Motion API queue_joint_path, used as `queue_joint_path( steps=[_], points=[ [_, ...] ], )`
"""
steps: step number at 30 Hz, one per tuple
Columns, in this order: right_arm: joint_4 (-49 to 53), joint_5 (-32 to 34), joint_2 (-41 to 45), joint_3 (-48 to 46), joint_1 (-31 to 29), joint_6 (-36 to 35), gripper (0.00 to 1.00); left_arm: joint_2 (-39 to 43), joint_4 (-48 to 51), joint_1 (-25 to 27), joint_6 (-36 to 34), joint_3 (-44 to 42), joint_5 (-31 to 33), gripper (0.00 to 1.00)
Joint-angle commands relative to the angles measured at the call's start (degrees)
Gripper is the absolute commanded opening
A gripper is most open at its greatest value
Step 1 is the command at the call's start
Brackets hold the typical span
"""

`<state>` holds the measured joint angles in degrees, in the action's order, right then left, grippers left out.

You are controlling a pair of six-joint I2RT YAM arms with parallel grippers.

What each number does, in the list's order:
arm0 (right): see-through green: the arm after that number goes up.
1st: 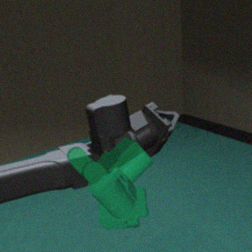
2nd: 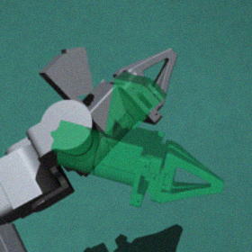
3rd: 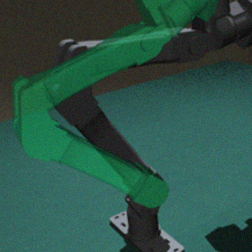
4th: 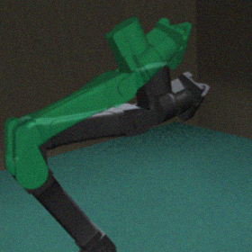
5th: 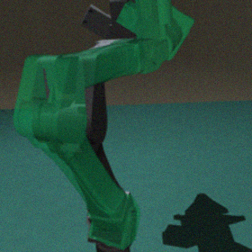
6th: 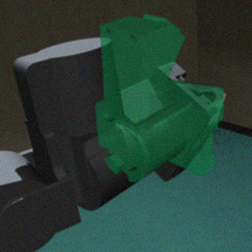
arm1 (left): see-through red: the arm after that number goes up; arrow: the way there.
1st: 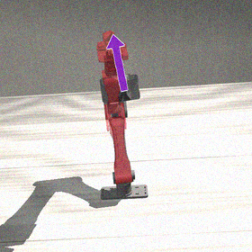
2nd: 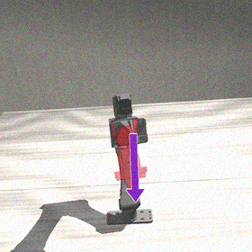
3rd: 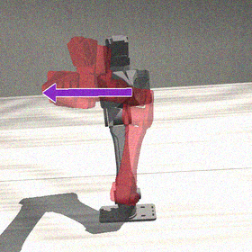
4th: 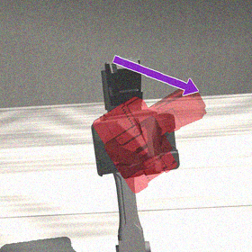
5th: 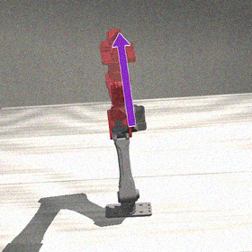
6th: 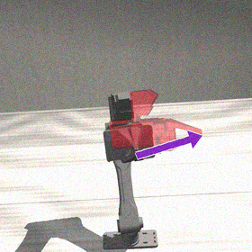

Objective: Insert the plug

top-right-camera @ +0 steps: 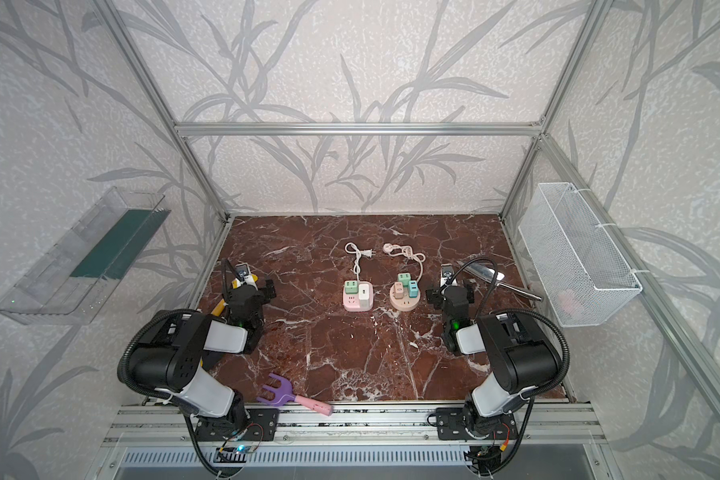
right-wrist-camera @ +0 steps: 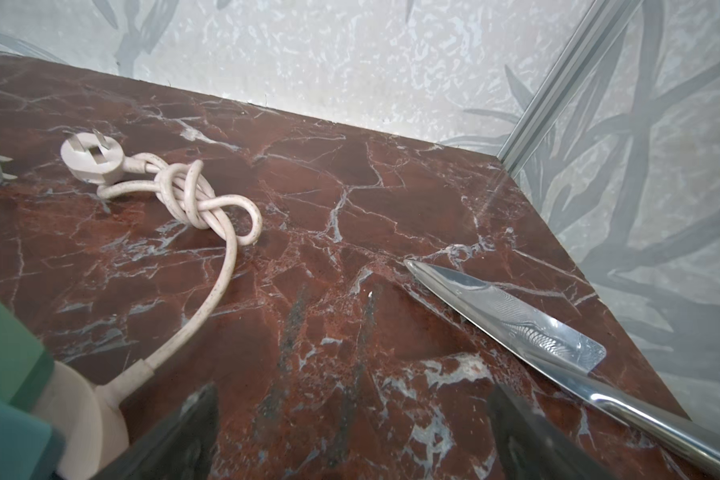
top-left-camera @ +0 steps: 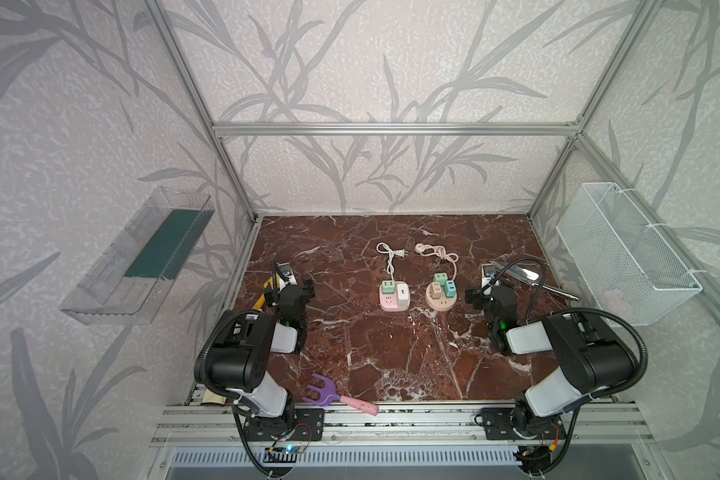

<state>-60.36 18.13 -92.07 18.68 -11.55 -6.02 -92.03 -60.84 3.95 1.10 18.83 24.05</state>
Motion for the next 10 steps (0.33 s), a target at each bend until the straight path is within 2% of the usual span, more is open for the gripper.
queue_joint_path(
  steps=[1,6,8,10],
  points=[
    [-3.6,0.5,-0.6,0.3,-0.2,-0.7,0.99,0.8,0.7,-0.3,0.1,1.1,-0.6,0.99],
    [-0.7,-0.7,-0.2,1.4,0.4,0.1,0.99,0.8,0.7,-0.3,0.1,1.1,-0.5,0.99],
    [3.7,-6.7,0.9,2.7,3.4,2.0,0.99,0.8,0.7,-0.3,0.1,1.1,-0.6,0.99],
    [2.4,-7.3,0.6,2.3,3.6,2.0,0.99,0.8,0.8,-0.4,0.1,1.1,-0.6,0.99]
  ],
)
